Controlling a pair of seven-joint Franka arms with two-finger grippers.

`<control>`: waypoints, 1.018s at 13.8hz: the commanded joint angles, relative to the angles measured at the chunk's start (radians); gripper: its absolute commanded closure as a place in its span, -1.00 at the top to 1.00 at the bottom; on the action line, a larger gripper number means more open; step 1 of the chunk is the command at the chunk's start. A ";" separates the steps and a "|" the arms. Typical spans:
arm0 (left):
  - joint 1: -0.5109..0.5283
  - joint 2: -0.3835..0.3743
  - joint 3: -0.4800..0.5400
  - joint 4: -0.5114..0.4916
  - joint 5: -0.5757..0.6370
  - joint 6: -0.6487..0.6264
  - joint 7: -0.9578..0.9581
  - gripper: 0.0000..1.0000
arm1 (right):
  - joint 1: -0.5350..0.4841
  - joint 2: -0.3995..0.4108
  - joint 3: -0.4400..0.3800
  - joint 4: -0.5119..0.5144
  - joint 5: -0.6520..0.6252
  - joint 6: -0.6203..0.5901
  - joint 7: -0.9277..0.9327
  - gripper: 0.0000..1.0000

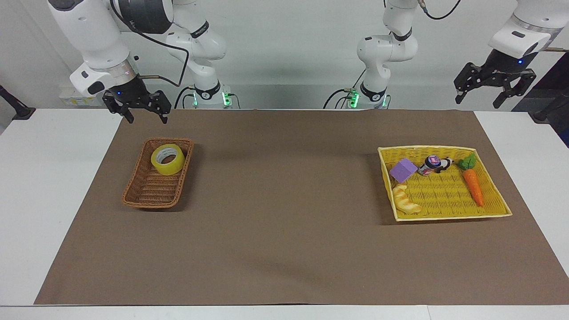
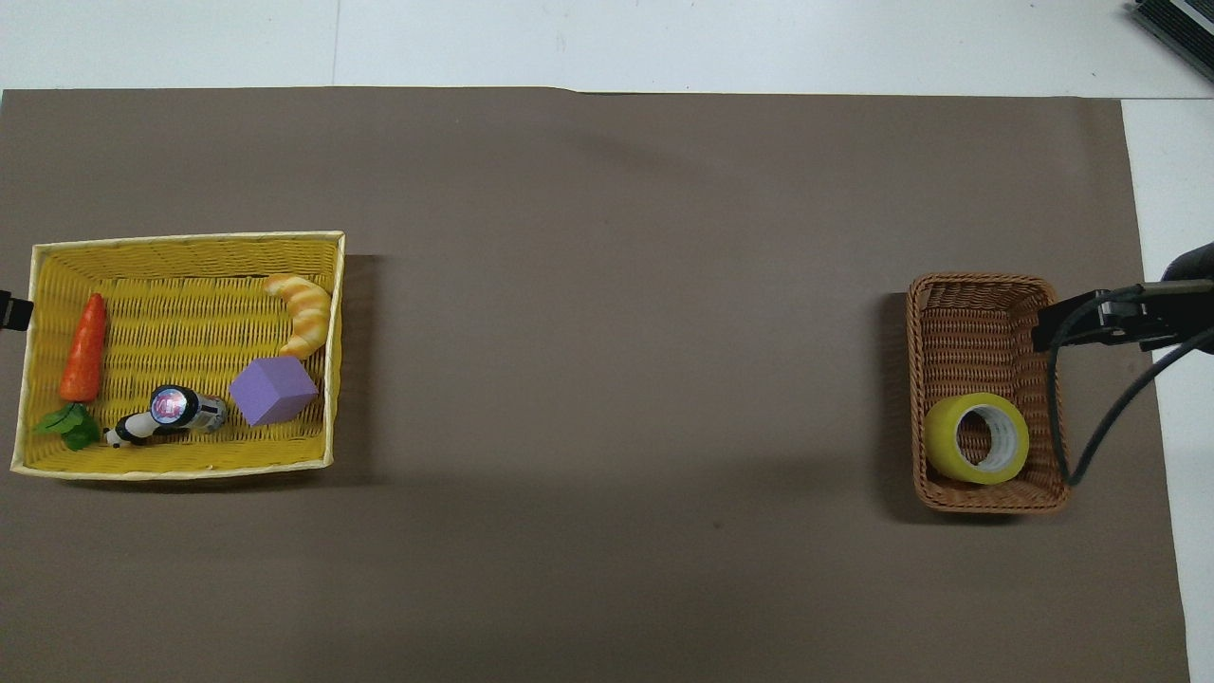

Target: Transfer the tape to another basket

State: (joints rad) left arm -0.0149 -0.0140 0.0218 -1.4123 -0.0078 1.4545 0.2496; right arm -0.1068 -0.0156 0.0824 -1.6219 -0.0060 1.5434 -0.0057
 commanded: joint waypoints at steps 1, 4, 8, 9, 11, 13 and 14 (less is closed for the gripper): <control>0.015 -0.015 -0.013 -0.010 0.002 -0.009 -0.003 1.00 | -0.004 0.006 0.007 0.022 0.018 -0.019 0.021 1.00; 0.015 -0.015 -0.013 -0.010 0.002 -0.009 -0.003 1.00 | 0.004 0.005 0.007 0.030 0.017 -0.078 0.024 1.00; 0.015 -0.015 -0.011 -0.008 0.002 -0.009 -0.003 1.00 | 0.006 0.008 0.008 0.092 0.021 -0.101 0.052 1.00; 0.015 -0.015 -0.013 -0.010 0.002 -0.009 -0.003 1.00 | 0.007 0.008 0.008 0.092 0.023 -0.100 0.053 1.00; 0.015 -0.015 -0.013 -0.010 0.002 -0.009 -0.003 1.00 | 0.006 0.008 0.011 0.091 0.024 -0.089 0.058 1.00; 0.015 -0.015 -0.013 -0.010 0.002 -0.009 -0.003 1.00 | 0.006 0.005 0.011 0.085 0.024 -0.089 0.065 1.00; 0.015 -0.015 -0.013 -0.010 0.002 -0.009 -0.003 1.00 | 0.006 0.003 0.011 0.082 0.024 -0.089 0.065 1.00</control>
